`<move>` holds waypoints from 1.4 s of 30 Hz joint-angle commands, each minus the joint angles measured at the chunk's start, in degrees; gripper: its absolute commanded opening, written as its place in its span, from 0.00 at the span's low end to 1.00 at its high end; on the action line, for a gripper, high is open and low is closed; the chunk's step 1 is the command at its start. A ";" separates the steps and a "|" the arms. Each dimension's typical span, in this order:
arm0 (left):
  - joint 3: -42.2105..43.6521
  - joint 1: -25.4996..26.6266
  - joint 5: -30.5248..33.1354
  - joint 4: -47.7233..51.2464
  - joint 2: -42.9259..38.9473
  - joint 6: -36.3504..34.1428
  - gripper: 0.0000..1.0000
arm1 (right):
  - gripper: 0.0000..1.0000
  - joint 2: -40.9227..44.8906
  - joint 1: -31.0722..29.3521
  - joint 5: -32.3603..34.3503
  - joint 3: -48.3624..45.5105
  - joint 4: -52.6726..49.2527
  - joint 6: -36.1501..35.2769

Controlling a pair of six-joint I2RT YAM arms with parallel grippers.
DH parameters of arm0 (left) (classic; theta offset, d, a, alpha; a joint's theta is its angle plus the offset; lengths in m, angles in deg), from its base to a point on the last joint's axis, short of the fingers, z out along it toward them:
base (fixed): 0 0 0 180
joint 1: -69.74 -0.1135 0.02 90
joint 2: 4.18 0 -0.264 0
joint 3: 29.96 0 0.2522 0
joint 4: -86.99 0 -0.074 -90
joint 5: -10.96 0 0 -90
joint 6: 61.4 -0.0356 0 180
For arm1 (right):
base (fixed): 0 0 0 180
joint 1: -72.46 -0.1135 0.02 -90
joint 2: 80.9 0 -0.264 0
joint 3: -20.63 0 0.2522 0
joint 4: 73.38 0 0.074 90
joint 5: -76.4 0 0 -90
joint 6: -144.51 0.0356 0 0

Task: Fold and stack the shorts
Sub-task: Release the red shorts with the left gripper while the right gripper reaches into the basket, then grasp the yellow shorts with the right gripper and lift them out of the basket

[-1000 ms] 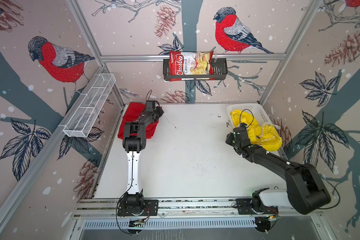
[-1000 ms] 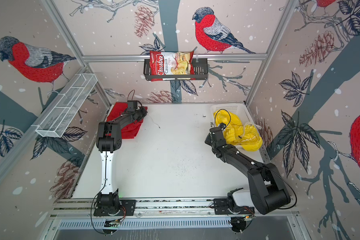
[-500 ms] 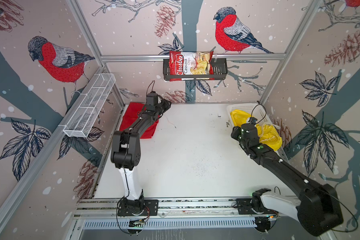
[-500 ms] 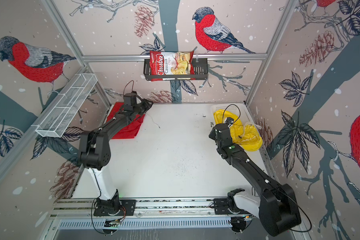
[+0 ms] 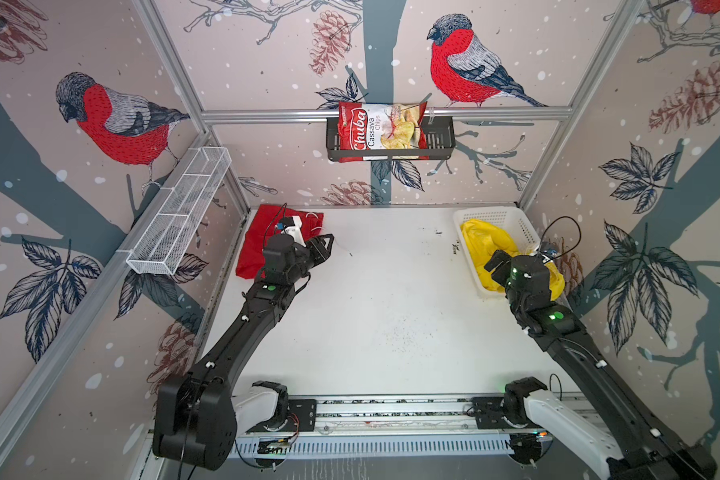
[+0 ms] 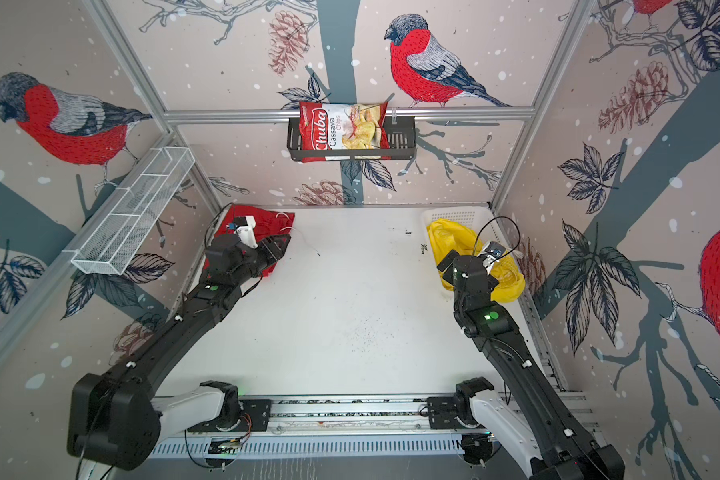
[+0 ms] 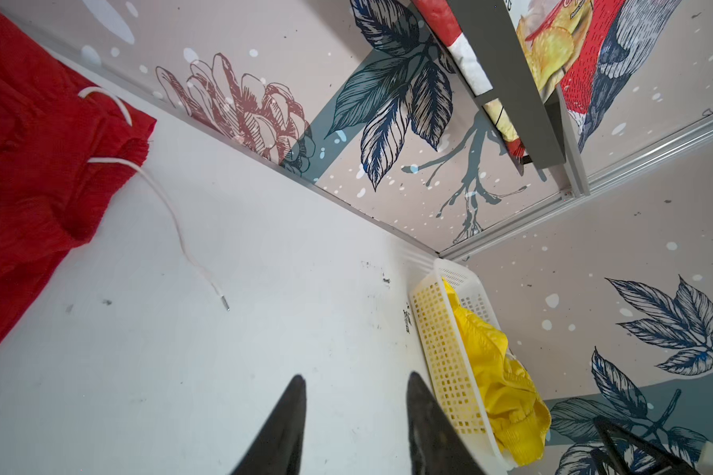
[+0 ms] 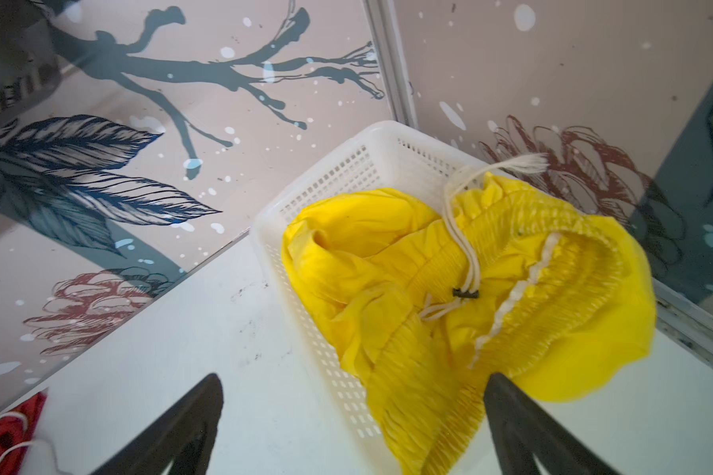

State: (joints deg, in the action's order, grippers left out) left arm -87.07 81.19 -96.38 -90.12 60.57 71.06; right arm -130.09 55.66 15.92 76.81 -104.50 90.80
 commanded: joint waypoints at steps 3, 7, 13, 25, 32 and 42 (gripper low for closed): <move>6.13 -0.02 -0.75 -2.39 -4.90 -0.88 0.55 | 0.99 -2.72 2.93 -3.41 -1.13 -5.05 3.00; 7.23 -0.02 -1.81 -2.82 -5.21 -0.56 0.69 | 0.99 -6.94 5.33 -7.12 -1.87 -4.43 3.61; 9.78 -0.08 -4.32 -7.99 -6.86 2.38 0.89 | 0.83 -11.89 7.80 -10.68 -1.39 -1.11 1.73; 10.38 -0.20 -1.53 -7.16 -12.90 0.67 0.98 | 0.03 -18.05 13.87 -20.95 6.40 -2.07 0.17; 10.57 -0.21 1.70 -6.09 -15.05 -0.78 0.98 | 0.01 -15.82 13.85 -24.24 13.26 -5.33 -3.47; 10.56 -1.24 1.27 -6.65 -15.14 1.13 0.98 | 0.01 -10.72 13.90 -21.64 25.46 -12.68 -7.58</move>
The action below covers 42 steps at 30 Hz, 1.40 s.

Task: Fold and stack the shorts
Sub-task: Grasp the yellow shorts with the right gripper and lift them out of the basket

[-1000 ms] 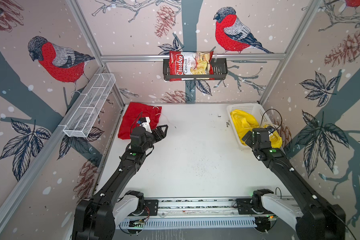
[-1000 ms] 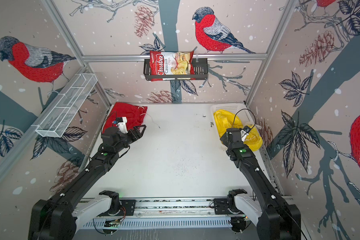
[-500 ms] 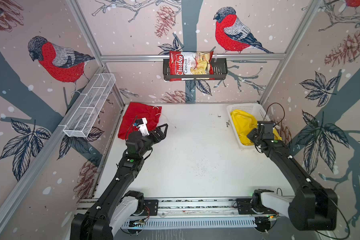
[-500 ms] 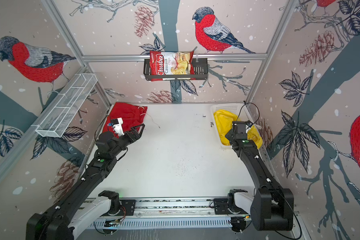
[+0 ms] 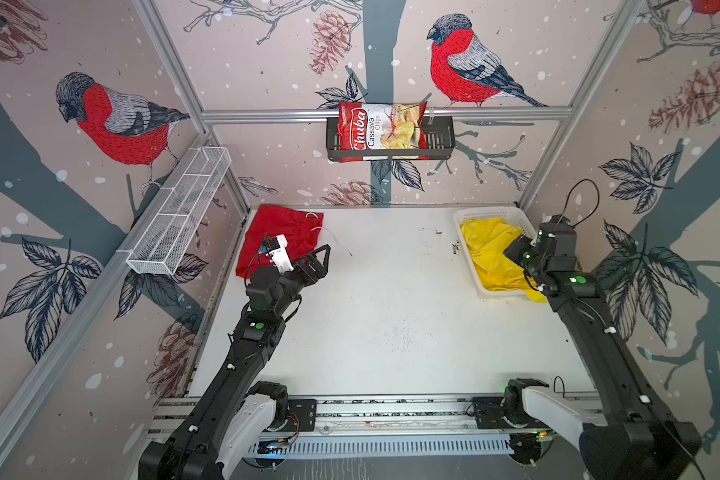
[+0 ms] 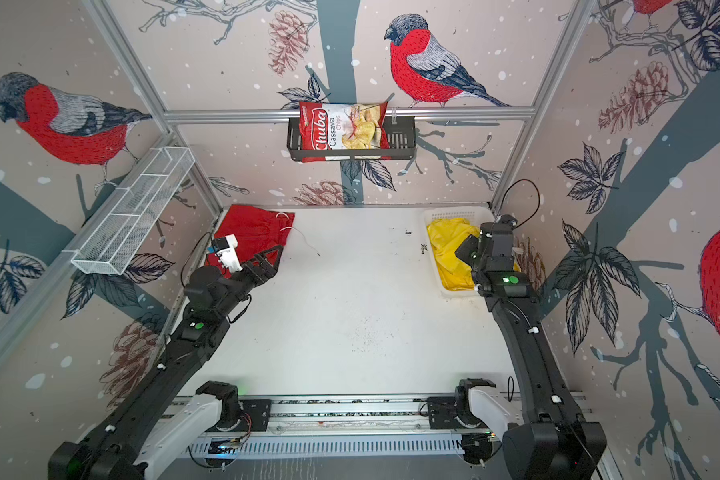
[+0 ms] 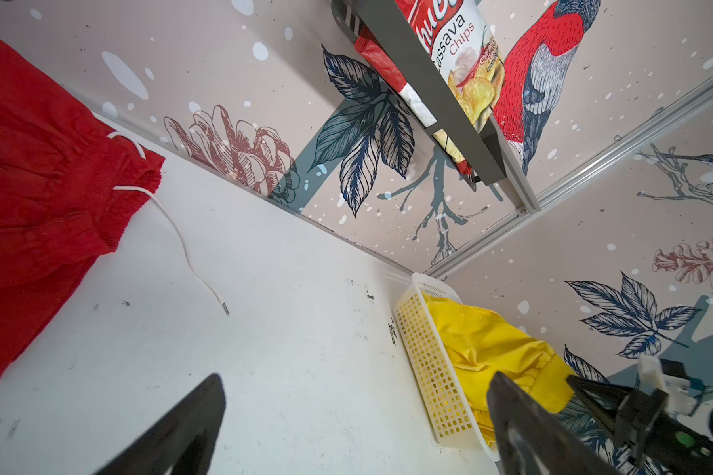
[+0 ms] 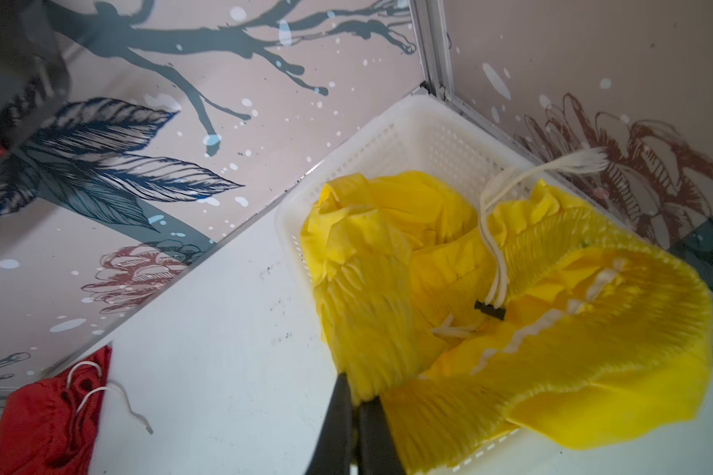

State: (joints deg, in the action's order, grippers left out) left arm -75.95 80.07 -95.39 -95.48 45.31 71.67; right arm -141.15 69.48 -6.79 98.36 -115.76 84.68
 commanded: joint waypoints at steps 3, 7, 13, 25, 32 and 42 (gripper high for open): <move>-1.70 -0.22 1.21 1.03 -0.25 0.55 0.98 | 0.01 -2.09 -0.14 -1.59 14.18 -4.46 -0.08; -1.93 -0.22 -2.64 -0.78 -1.95 0.71 0.98 | 0.01 -6.13 -3.33 -7.49 30.09 -5.47 2.70; -4.96 -0.31 -1.47 5.47 -5.42 -1.01 0.98 | 0.01 -11.29 -15.07 -12.20 51.14 -2.16 3.39; -9.15 -0.62 -3.89 9.17 -3.04 -1.54 0.98 | 0.01 -14.25 -21.27 -23.27 55.33 20.97 17.94; -10.98 -1.60 -7.22 11.21 -0.65 -2.39 0.98 | 0.01 -15.45 -26.05 -23.01 51.63 25.66 19.79; -11.35 -3.27 -13.47 10.89 0.78 -0.96 0.98 | 0.01 -4.53 -29.01 -8.22 39.67 21.19 7.00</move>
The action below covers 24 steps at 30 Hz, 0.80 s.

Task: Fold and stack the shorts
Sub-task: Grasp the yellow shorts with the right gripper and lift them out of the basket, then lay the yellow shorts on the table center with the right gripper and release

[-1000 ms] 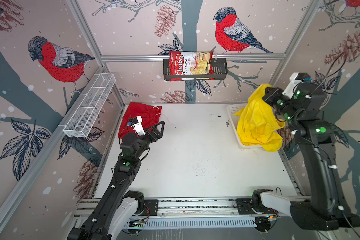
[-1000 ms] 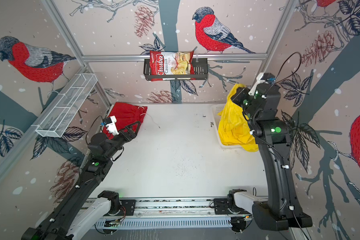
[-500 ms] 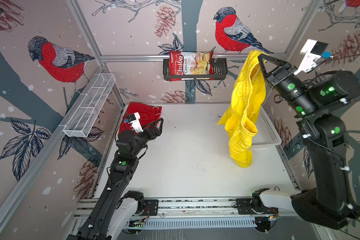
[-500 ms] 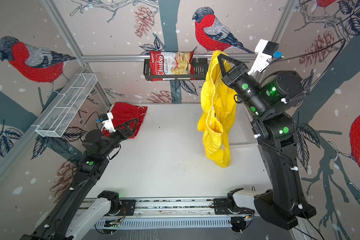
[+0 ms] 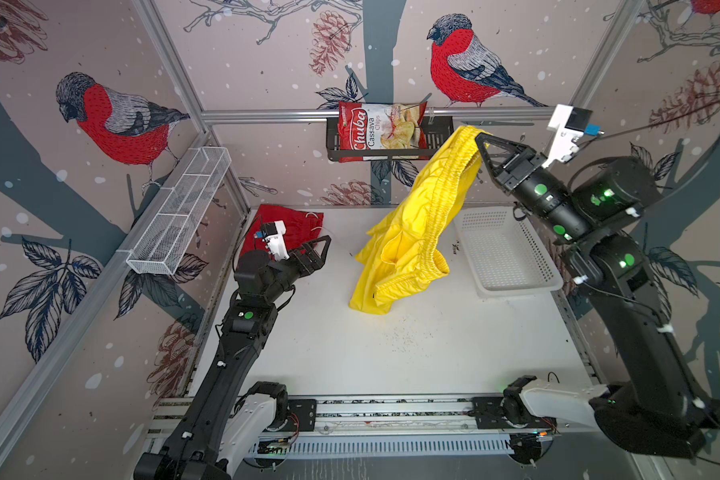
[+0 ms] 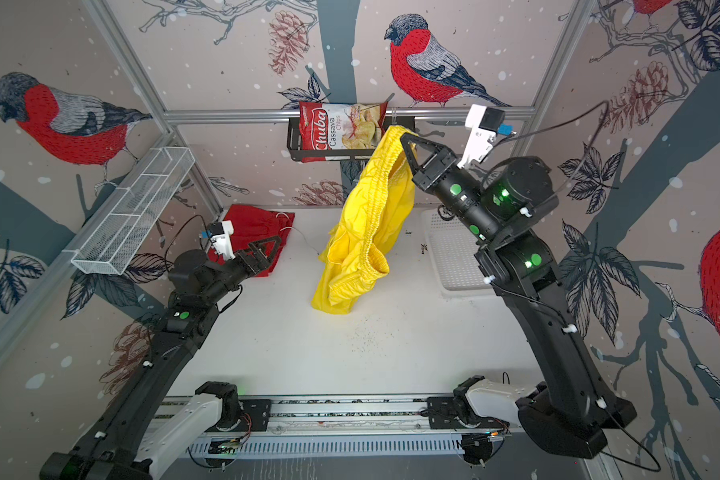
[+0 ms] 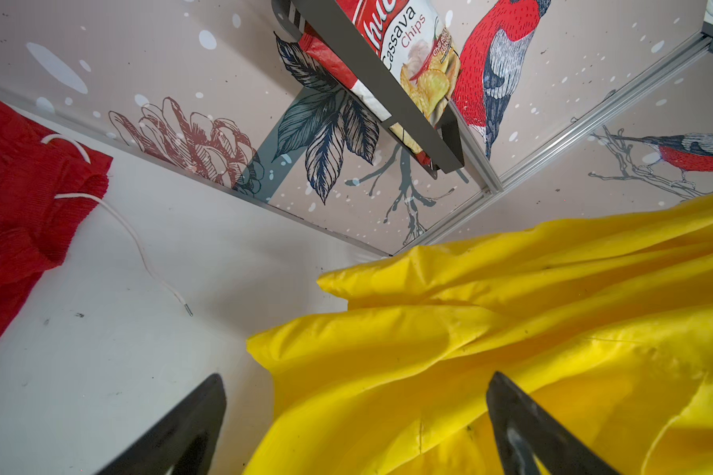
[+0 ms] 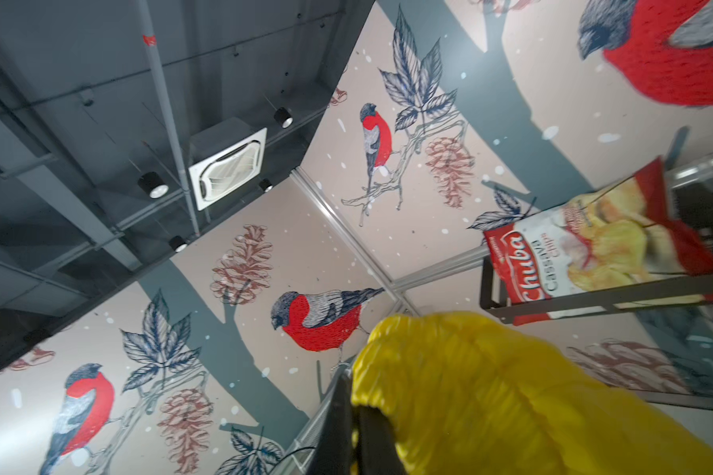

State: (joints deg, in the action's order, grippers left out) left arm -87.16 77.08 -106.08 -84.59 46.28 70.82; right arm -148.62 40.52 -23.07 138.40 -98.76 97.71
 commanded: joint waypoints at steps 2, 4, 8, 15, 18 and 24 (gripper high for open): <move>-0.04 -0.81 -3.85 1.04 -0.44 -0.56 0.97 | 0.01 4.76 -0.07 12.22 0.58 2.96 -8.41; -0.68 -1.34 -4.50 2.19 -0.36 -1.22 0.97 | 0.01 5.07 -0.07 13.95 3.28 2.13 -10.54; -3.80 -1.61 -4.21 5.85 0.38 -3.24 0.98 | 0.01 3.48 -0.05 14.44 8.02 1.41 -11.58; -10.76 -2.79 3.87 18.27 1.80 -8.09 0.97 | 0.01 -0.08 -3.80 5.49 -8.20 8.84 -4.31; -10.92 -3.36 7.04 20.54 1.11 -9.35 0.97 | 0.06 -2.21 -13.00 11.55 -19.91 13.63 -5.90; -9.43 -3.71 6.91 21.41 0.47 -9.07 0.98 | 0.37 -21.00 -22.64 11.25 -21.15 9.00 -2.79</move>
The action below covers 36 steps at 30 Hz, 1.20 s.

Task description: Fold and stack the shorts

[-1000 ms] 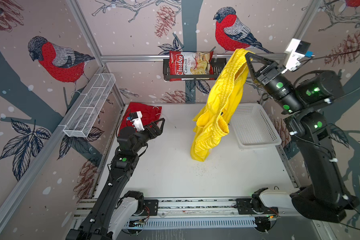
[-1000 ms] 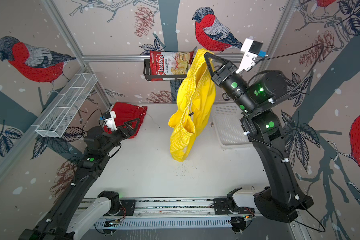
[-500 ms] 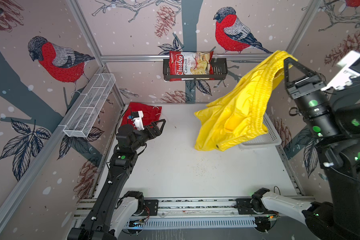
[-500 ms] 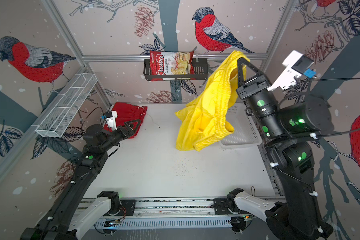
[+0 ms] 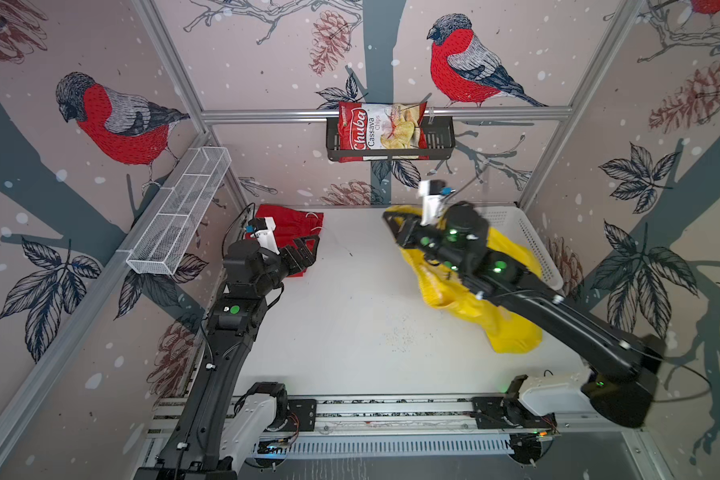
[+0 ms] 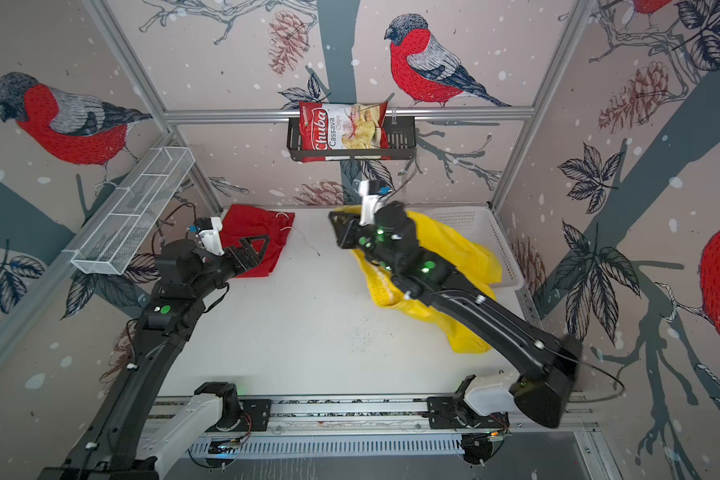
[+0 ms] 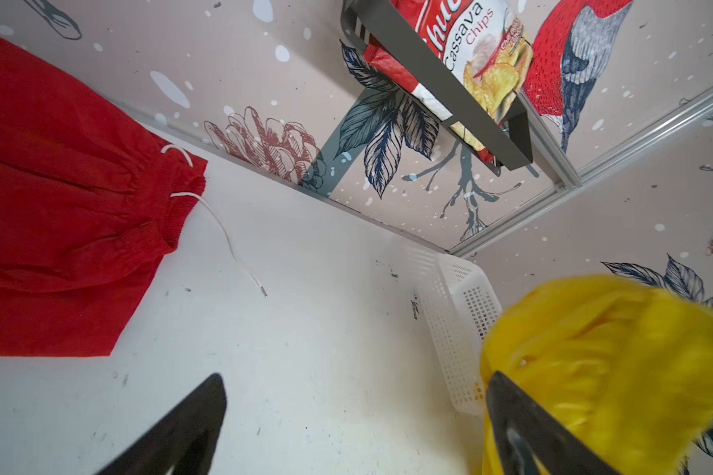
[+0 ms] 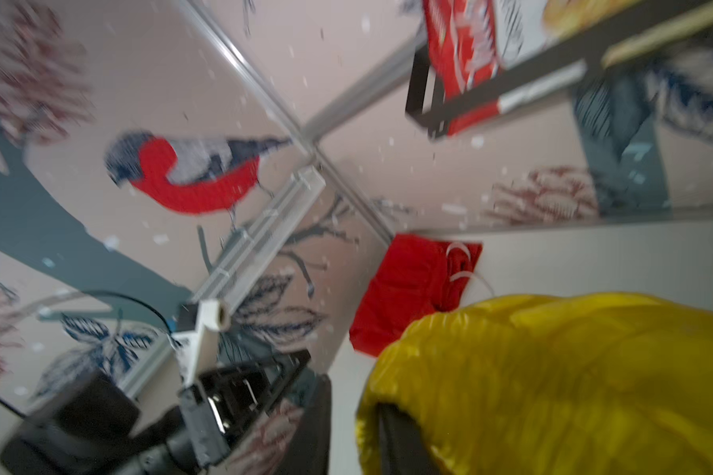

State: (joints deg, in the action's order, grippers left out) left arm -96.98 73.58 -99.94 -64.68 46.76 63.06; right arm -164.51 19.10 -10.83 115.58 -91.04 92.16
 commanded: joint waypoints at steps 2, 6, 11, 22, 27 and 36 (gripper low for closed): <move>0.69 -0.59 -0.29 2.72 0.51 -1.65 0.98 | 0.54 -10.46 -1.40 -4.31 3.54 -0.92 3.46; 1.04 -2.15 -0.18 5.74 2.03 -4.79 0.97 | 0.70 -12.62 0.35 -2.83 3.45 -2.31 2.08; 6.35 -5.75 -1.37 0.74 4.51 -1.31 0.98 | 0.95 -8.36 8.57 -6.59 -2.05 -3.94 -0.49; 11.89 2.04 -10.40 -24.94 19.71 10.91 0.98 | 0.99 16.18 20.91 8.61 -26.13 -7.32 -3.76; 6.45 10.55 -3.30 -27.19 28.02 11.27 0.90 | 1.00 28.46 28.79 10.08 -33.89 -9.33 -3.78; -9.32 18.20 7.11 -19.72 48.65 8.79 0.79 | 1.00 33.11 35.51 6.80 -36.40 -12.51 -6.75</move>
State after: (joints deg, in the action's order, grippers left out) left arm -103.40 91.31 -97.56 -87.19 92.55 73.51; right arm -130.99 53.83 -2.83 79.52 -102.60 87.24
